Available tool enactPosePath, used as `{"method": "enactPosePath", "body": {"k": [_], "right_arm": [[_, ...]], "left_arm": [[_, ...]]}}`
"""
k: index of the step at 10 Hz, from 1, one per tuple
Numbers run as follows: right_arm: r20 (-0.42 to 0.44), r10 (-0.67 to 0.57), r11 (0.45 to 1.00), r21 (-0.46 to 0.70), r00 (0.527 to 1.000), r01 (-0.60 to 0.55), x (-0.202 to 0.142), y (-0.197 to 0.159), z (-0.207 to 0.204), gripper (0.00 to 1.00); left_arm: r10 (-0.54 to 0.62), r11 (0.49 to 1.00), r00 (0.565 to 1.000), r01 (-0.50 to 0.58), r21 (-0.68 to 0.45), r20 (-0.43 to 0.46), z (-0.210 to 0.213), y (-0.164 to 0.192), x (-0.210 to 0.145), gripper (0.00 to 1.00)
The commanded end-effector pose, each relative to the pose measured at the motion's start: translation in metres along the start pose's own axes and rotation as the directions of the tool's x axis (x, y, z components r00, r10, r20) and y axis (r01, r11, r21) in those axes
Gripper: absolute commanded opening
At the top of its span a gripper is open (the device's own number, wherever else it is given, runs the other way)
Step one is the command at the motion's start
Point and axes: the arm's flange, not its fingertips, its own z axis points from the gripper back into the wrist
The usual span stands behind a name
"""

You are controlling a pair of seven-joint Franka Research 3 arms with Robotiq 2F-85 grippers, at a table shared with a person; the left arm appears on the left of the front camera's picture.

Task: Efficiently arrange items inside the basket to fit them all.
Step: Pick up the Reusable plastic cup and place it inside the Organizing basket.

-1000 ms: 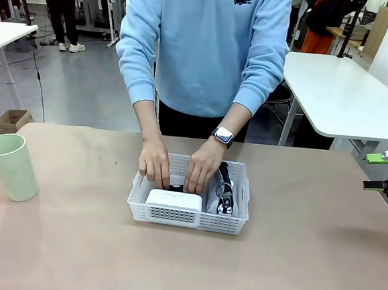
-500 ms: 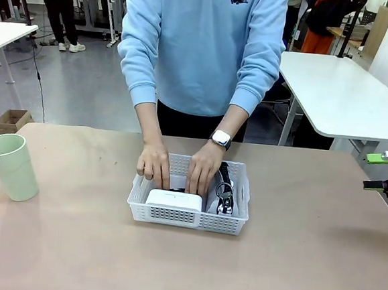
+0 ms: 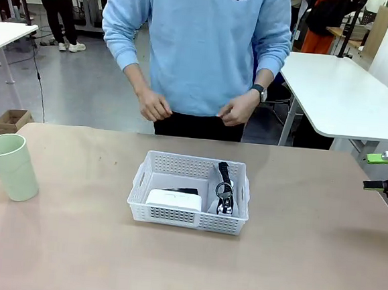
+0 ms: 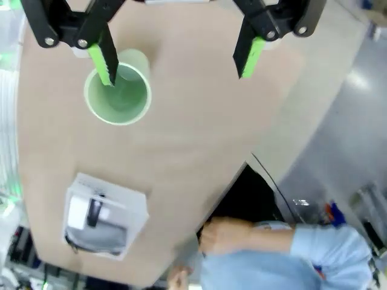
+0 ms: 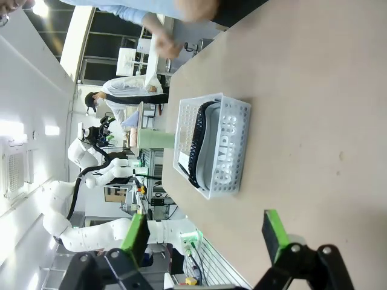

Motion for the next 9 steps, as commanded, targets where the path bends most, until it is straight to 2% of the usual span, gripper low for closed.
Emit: {"method": "enactPosePath", "body": {"k": [1, 3, 4, 5, 6, 9], "right_arm": [[-0.008, 0.02, 1.0, 0.005, 1.0, -0.02, -0.001, 0.0, 0.004, 1.0], [-0.008, 0.02, 1.0, 0.005, 1.0, -0.02, -0.001, 0.0, 0.004, 1.0], [-0.008, 0.02, 1.0, 0.005, 1.0, -0.02, -0.001, 0.0, 0.004, 1.0], [-0.008, 0.02, 1.0, 0.005, 1.0, -0.02, -0.001, 0.0, 0.004, 1.0], [-0.008, 0.02, 1.0, 0.005, 1.0, -0.02, -0.001, 0.0, 0.004, 1.0], [-0.008, 0.02, 1.0, 0.005, 1.0, -0.02, -0.001, 0.0, 0.004, 1.0]], "left_arm": [[0.062, 0.997, 0.995, -0.066, -0.047, -0.079, -0.004, -0.002, 0.008, 1.0], [0.062, 0.997, 0.995, -0.066, -0.047, -0.079, -0.004, -0.002, 0.008, 1.0], [0.017, 1.0, 1.0, -0.017, -0.014, -0.02, -0.003, 0.0, -0.002, 1.0], [-0.103, 0.99, 0.995, 0.103, -0.094, 0.0, -0.013, 0.01, -0.001, 1.0], [-0.174, 0.968, 0.984, 0.178, -0.177, 0.036, -0.017, 0.017, -0.019, 1.0], [-0.164, 0.951, 0.981, 0.184, -0.248, 0.099, -0.024, 0.013, -0.108, 1.0]]}}
